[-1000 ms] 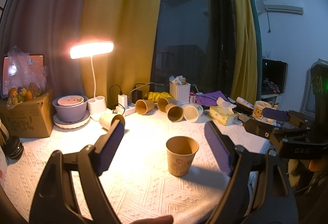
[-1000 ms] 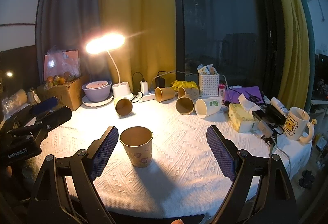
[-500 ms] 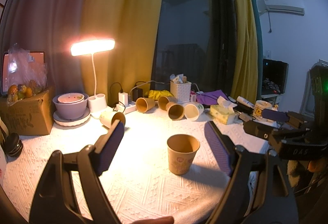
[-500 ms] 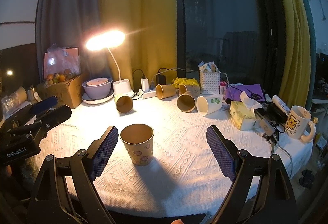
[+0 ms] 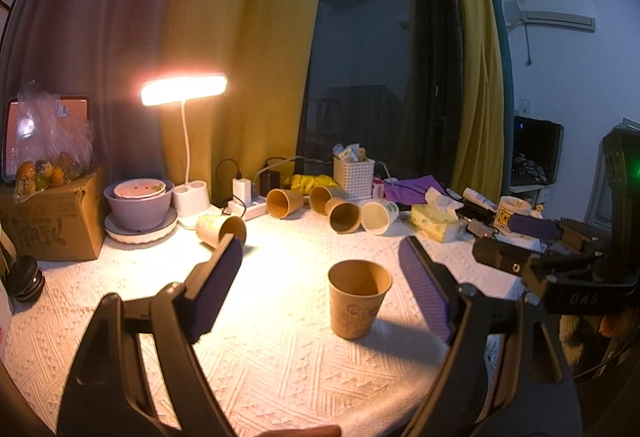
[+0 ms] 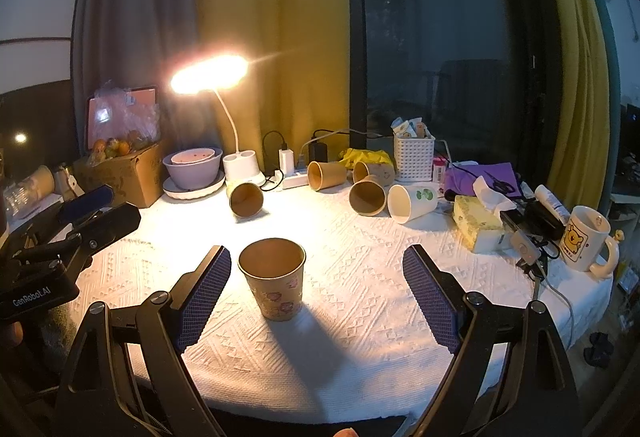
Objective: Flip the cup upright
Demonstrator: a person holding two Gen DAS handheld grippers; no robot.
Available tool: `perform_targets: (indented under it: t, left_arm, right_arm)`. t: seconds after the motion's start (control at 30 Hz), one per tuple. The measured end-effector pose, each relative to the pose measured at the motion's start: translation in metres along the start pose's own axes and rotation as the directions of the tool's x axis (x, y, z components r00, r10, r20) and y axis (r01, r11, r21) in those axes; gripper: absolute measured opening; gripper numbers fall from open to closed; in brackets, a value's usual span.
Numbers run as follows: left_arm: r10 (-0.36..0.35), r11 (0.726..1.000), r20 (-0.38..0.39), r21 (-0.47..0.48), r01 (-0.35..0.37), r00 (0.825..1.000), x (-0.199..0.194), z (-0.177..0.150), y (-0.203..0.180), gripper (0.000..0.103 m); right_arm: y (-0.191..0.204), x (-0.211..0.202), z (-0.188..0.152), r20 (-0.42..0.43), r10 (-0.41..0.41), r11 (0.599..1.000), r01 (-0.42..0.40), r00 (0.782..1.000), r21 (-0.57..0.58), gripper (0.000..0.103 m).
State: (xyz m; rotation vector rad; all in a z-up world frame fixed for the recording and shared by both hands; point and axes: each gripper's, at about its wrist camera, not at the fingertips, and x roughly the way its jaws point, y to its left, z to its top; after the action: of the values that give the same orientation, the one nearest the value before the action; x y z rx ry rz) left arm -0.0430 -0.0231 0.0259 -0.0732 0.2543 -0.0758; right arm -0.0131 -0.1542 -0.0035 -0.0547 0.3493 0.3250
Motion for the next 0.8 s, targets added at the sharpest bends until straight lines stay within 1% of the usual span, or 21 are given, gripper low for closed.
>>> perform_targets:
  t: [0.63,0.8]
  left_arm:
    - [0.004,1.0,0.0,-0.008,-0.004,1.0,0.0008,-0.0028,0.0015,0.082]
    - [0.002,1.0,0.011,-0.002,-0.002,1.0,-0.0003,-0.0054,-0.0002,0.082]
  right_arm:
    - [0.0016,0.0012,-0.0005,-0.005,0.002,1.0,-0.002,1.0,-0.001,0.09]
    - [0.002,0.0015,-0.0003,-0.005,0.001,1.0,-0.001,1.0,-0.001,0.09]
